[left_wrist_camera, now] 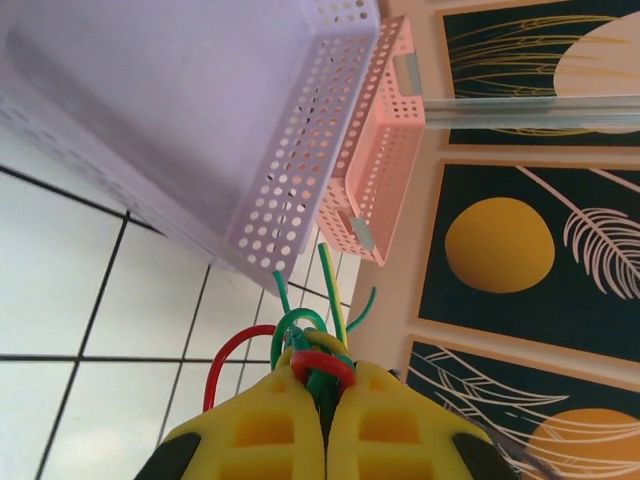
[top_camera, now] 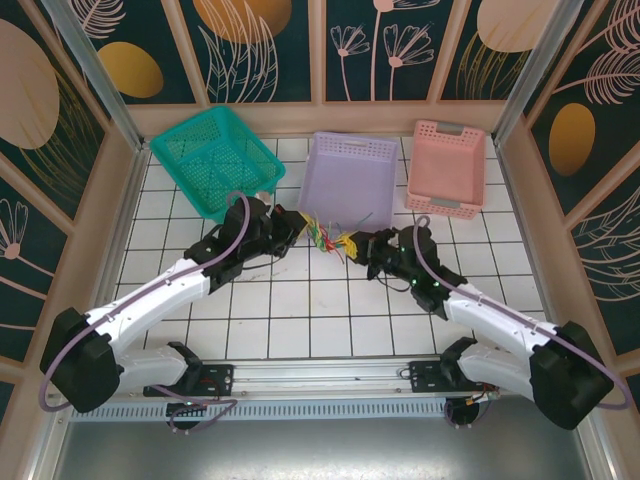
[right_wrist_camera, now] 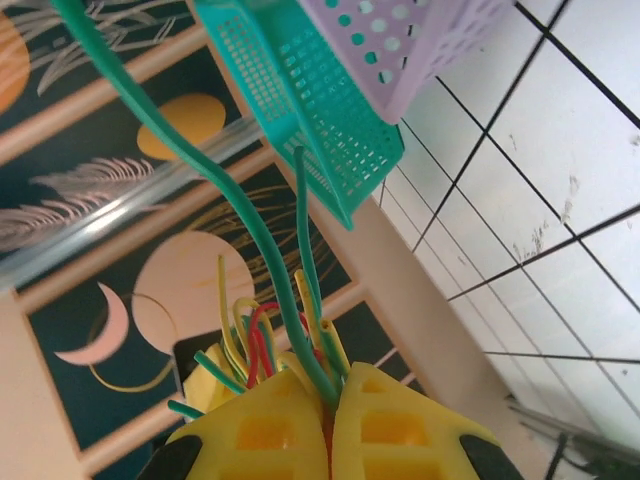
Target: Untangle the cables
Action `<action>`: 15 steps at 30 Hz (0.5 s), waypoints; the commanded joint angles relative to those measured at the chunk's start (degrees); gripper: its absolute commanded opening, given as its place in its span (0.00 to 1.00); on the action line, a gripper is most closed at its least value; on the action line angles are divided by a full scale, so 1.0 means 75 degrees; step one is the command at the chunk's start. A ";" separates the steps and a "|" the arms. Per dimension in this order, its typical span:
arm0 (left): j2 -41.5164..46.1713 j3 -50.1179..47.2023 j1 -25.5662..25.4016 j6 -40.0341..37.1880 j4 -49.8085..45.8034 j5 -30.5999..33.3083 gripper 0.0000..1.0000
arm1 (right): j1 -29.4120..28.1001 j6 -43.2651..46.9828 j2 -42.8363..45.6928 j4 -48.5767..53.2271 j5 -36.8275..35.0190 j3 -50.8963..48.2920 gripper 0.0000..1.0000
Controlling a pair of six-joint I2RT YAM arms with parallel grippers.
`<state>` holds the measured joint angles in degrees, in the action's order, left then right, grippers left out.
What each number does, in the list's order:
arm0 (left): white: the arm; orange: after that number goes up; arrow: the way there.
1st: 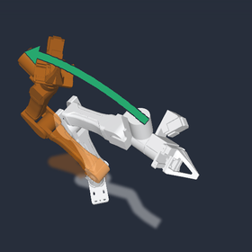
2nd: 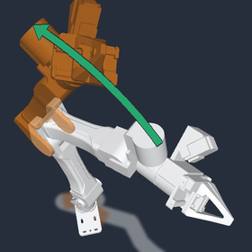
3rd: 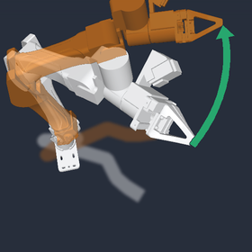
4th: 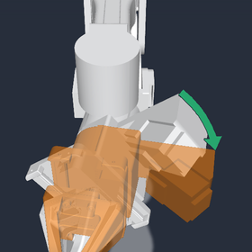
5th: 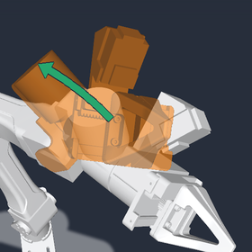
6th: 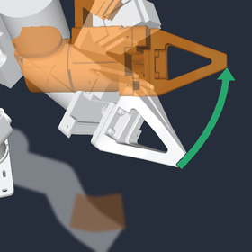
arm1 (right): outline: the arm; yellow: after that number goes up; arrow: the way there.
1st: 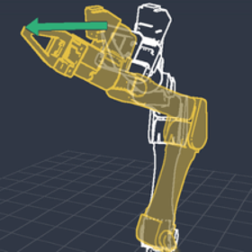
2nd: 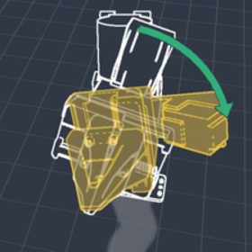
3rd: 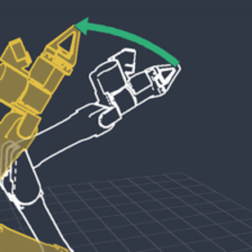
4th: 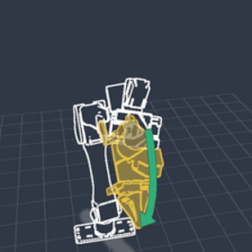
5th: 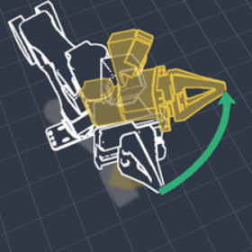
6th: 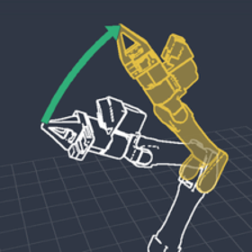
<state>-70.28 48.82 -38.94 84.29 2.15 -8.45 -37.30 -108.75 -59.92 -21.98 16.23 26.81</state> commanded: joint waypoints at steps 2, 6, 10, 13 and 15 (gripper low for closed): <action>0.0286 -0.0096 0.0528 0.1410 0.1265 0.1644 0.00 | 0.0201 -0.1340 0.0280 0.0682 -0.1273 -0.0303 0.00; 0.0207 0.0206 0.0538 0.1374 0.0752 0.1361 0.05 | 0.0645 0.0627 -0.0137 0.1144 -0.0636 0.0532 0.00; -0.0103 0.0792 0.0530 0.1327 -0.0455 0.0568 0.60 | 0.0749 0.3923 -0.0639 0.2456 -0.0395 0.2073 0.00; -0.0078 0.1383 0.0535 0.1413 -0.1596 0.0614 0.82 | 0.0645 0.6502 -0.1003 0.3570 -0.0935 0.3371 0.00; -0.0062 0.1583 0.0528 0.1622 -0.1812 0.0631 0.92 | 0.0364 0.7692 -0.1104 0.3740 -0.1432 0.3670 0.00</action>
<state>-71.00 57.49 -34.76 93.25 -3.90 -4.75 -32.51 -73.34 -68.27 -1.23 10.85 49.17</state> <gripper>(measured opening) 0.864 0.060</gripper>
